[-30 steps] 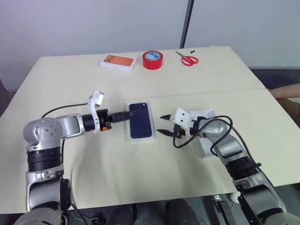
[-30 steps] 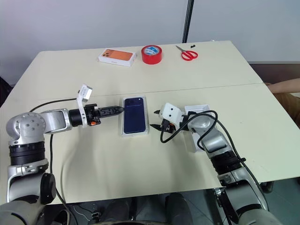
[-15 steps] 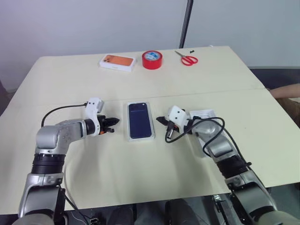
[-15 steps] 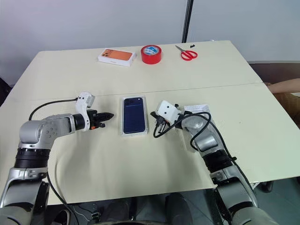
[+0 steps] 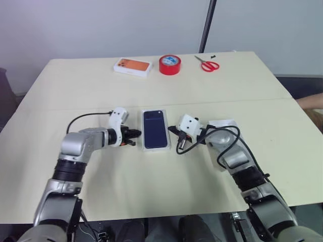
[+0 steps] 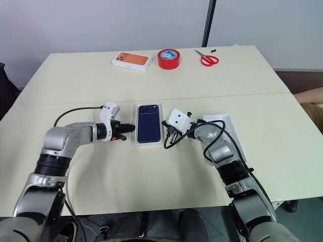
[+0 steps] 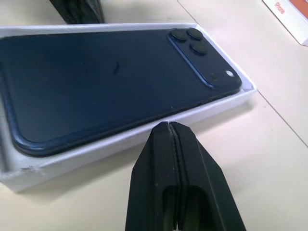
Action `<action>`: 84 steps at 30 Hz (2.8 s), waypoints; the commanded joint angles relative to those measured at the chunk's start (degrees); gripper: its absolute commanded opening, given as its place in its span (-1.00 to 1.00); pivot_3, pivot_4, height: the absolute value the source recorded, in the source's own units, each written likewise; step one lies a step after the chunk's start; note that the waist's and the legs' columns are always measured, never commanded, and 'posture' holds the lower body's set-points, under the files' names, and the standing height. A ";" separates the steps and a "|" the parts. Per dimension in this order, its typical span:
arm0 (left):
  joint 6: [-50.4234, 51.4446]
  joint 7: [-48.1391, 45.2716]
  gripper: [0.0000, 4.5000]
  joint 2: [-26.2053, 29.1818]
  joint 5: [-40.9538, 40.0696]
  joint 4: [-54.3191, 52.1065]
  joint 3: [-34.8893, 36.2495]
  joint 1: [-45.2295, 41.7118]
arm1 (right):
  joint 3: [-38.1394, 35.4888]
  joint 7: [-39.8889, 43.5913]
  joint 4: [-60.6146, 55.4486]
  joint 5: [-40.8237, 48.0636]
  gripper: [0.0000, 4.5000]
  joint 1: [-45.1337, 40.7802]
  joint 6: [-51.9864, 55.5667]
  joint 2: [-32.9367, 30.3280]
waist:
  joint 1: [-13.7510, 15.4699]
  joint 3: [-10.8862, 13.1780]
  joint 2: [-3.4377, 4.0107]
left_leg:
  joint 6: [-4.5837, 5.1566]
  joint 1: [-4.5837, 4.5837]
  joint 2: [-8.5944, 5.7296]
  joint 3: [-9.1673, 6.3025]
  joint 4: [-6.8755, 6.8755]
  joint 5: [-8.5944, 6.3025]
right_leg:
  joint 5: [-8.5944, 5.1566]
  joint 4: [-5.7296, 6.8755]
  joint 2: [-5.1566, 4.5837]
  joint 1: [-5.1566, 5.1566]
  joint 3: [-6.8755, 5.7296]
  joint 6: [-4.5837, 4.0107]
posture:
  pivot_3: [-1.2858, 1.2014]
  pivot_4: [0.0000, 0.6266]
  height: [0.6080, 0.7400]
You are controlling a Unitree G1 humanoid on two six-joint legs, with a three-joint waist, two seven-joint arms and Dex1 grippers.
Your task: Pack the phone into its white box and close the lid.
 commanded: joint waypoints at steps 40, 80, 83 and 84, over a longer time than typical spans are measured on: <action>-9.78 -8.15 -0.37 -3.42 -2.12 4.56 11.05 -1.38 | -19.81 2.19 -20.90 11.52 -0.41 17.66 15.35 -17.60 | -0.26 0.01 -0.03 | 0.12 0.00 -0.08 -0.02 0.01 0.02 | -0.04 -0.02 -0.04 0.05 0.03 0.06 | 0.03 -0.52 1.00; -46.86 -40.79 0.52 11.04 -2.06 -11.74 6.42 18.91 | -24.15 -18.99 -47.86 21.97 0.72 14.28 86.27 -17.58 | -0.21 0.04 0.01 | 0.57 -0.01 -0.05 -0.03 -0.09 -0.20 | -0.04 -0.01 -0.02 0.03 0.11 0.05 | 0.03 -0.52 1.00; -47.17 -39.35 0.52 10.17 -1.70 -12.13 6.37 19.70 | -25.01 -21.68 -45.68 20.51 0.72 14.85 86.27 -16.94 | -0.24 0.03 0.01 | 0.57 -0.01 -0.06 -0.03 -0.09 -0.20 | -0.04 -0.01 -0.02 0.03 0.11 0.05 | 0.03 -0.52 1.00; -47.32 -38.68 0.52 9.71 -1.58 -12.30 6.31 19.91 | -25.38 -22.46 -45.23 20.24 0.62 15.23 86.27 -16.66 | -0.21 0.03 0.01 | 0.58 -0.01 -0.06 -0.02 -0.09 -0.20 | -0.04 -0.01 -0.02 0.03 0.12 0.05 | 0.03 -0.52 1.00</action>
